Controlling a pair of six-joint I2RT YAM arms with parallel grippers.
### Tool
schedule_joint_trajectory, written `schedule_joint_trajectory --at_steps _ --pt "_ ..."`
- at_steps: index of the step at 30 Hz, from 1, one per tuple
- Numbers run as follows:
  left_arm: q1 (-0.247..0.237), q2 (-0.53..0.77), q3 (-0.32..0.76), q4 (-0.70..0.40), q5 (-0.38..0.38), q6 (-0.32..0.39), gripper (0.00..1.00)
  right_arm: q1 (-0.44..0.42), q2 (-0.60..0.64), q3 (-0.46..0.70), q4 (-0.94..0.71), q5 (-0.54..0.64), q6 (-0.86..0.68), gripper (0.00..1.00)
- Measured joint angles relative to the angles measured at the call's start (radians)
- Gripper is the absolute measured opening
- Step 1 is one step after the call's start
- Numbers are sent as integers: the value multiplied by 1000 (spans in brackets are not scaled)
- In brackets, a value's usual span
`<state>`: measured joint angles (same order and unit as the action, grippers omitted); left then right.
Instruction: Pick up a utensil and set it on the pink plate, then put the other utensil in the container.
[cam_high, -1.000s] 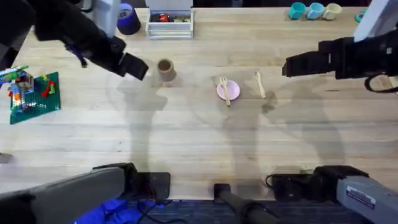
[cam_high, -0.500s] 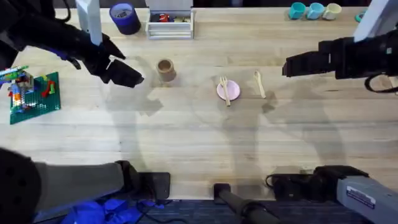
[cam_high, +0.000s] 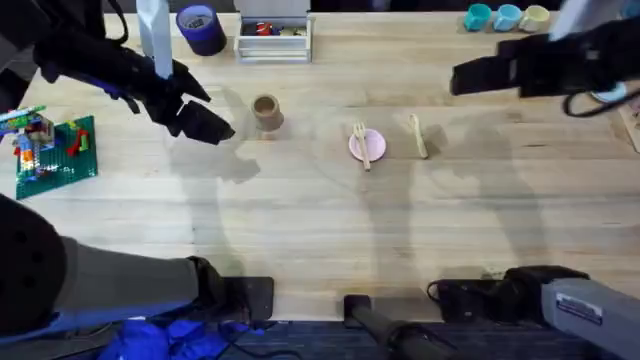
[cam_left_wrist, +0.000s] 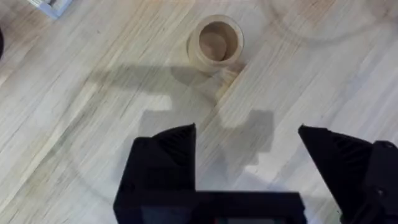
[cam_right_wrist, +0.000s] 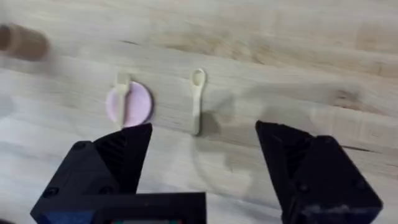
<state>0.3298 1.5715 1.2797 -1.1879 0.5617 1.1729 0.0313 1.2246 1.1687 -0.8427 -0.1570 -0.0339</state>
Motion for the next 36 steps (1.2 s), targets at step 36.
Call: schedule_joint_trajectory --at_steps 36 --pt "0 0 0 -12 -32 2 993 189 563 12 127 183 207 786"
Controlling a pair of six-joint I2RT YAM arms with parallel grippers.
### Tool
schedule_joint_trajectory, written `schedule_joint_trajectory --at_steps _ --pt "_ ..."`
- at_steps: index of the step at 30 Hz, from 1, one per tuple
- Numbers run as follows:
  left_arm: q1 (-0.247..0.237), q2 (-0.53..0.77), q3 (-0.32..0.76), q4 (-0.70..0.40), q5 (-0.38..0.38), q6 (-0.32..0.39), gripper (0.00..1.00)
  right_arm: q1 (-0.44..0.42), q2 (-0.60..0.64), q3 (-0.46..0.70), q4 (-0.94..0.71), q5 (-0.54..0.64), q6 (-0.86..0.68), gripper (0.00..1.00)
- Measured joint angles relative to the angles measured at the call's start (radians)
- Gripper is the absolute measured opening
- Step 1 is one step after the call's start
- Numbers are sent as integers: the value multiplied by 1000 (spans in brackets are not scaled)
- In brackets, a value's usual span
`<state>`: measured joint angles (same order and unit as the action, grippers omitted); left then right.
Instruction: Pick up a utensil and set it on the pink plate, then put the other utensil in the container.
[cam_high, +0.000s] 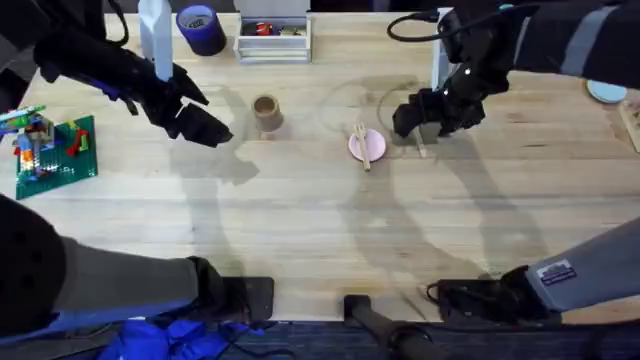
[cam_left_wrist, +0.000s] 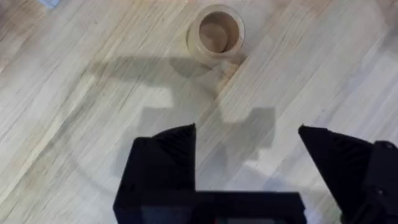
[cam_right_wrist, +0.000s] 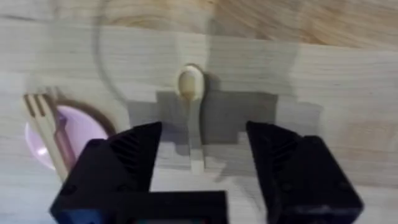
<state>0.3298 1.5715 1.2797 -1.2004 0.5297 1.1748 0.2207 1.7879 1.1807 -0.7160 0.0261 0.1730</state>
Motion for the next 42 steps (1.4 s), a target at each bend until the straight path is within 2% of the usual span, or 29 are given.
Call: schedule_joint_trajectory --at_steps 5,10,13,19,23,26,37,42 --pt "0 0 0 0 0 0 993 12 12 12 -9 28 11 539" --pt "0 0 0 0 -1 0 993 42 12 12 -4 43 22 469" --pt "0 0 0 0 -2 0 993 55 12 12 -1 43 30 342" --pt "0 0 0 0 -2 0 993 63 12 13 2 38 41 148" --pt "0 0 0 0 -2 0 993 63 12 12 2 38 42 128" --pt "0 0 0 0 -2 0 994 63 12 15 2 38 44 44" --pt "0 0 0 0 -2 0 994 63 13 18 -2 38 38 38" --pt "0 0 0 0 -2 0 993 63 37 57 -49 27 -53 31"
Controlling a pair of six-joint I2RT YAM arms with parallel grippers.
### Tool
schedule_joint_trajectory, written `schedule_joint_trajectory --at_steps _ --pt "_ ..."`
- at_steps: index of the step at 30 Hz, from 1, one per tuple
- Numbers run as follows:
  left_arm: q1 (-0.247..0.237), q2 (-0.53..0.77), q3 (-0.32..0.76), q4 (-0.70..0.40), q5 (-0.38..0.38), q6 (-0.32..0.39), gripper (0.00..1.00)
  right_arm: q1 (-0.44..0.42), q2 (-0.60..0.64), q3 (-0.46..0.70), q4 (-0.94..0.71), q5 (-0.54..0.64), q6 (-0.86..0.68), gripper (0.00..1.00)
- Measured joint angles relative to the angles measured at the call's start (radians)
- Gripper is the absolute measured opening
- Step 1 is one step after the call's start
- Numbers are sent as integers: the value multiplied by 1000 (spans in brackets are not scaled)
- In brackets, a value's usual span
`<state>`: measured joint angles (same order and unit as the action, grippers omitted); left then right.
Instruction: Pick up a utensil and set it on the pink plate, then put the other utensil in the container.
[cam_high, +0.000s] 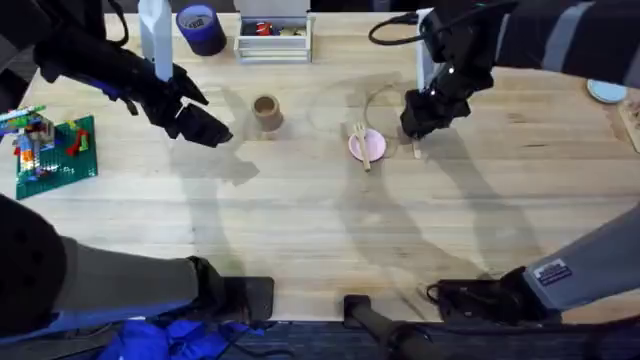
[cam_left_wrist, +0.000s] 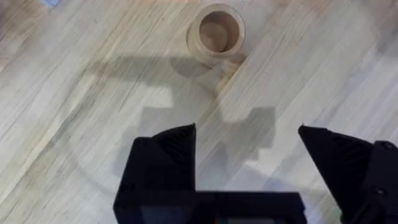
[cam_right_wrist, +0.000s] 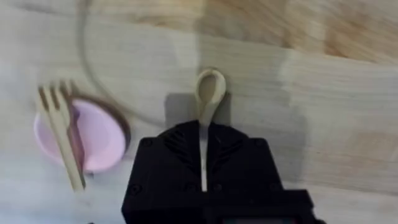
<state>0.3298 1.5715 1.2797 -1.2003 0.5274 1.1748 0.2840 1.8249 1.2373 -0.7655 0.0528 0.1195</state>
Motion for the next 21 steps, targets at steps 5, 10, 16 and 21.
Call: schedule_joint_trajectory --at_steps 5,10,16,21 --pt "0 0 0 0 0 0 993 5 36 92 -158 11 -110 31" --pt "0 0 0 0 0 0 994 6 38 218 -176 31 -148 32" --pt "0 0 0 0 0 0 994 6 -34 273 -32 -70 -164 34" --pt "0 0 0 0 0 0 994 6 -69 273 82 -210 -176 35"
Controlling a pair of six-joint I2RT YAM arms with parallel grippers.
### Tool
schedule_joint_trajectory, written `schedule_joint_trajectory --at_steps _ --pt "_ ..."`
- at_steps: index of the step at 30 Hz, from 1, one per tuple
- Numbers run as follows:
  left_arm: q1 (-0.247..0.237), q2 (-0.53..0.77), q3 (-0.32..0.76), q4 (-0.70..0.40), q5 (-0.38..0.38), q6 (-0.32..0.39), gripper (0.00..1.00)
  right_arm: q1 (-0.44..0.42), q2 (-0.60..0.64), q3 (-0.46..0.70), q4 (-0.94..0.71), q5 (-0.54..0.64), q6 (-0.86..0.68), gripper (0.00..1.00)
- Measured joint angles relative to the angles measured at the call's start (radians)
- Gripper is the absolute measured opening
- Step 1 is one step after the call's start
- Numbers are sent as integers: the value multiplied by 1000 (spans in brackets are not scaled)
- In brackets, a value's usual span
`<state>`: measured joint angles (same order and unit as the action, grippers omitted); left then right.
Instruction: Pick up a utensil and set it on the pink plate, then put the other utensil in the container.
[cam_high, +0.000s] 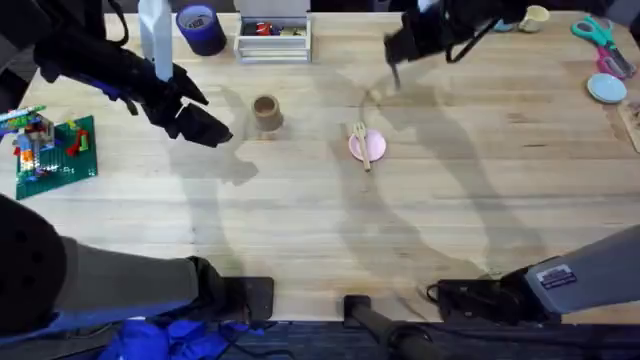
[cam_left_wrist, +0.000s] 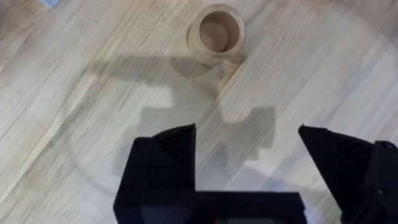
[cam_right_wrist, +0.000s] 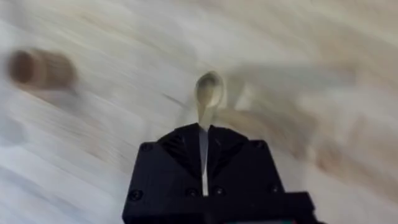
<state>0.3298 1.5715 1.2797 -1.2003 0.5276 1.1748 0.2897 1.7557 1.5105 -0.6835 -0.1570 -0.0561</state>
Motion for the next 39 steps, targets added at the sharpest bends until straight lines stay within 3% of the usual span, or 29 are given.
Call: schedule_joint_trajectory --at_steps 8,12,18,22,29,39 --pt "0 0 0 0 0 0 993 9 -8 -28 320 -229 4 35" --pt "0 0 0 0 1 0 994 38 -8 -121 537 -300 41 35" --pt "0 0 0 1 1 0 994 76 -8 -323 1032 -404 155 35" --pt "0 0 0 6 16 0 994 99 -8 -454 1294 -434 250 35" --pt "0 0 0 15 87 2 993 111 -8 -619 1564 -451 365 35" --pt "0 0 0 15 160 67 994 149 -2 -678 1830 -451 405 35"
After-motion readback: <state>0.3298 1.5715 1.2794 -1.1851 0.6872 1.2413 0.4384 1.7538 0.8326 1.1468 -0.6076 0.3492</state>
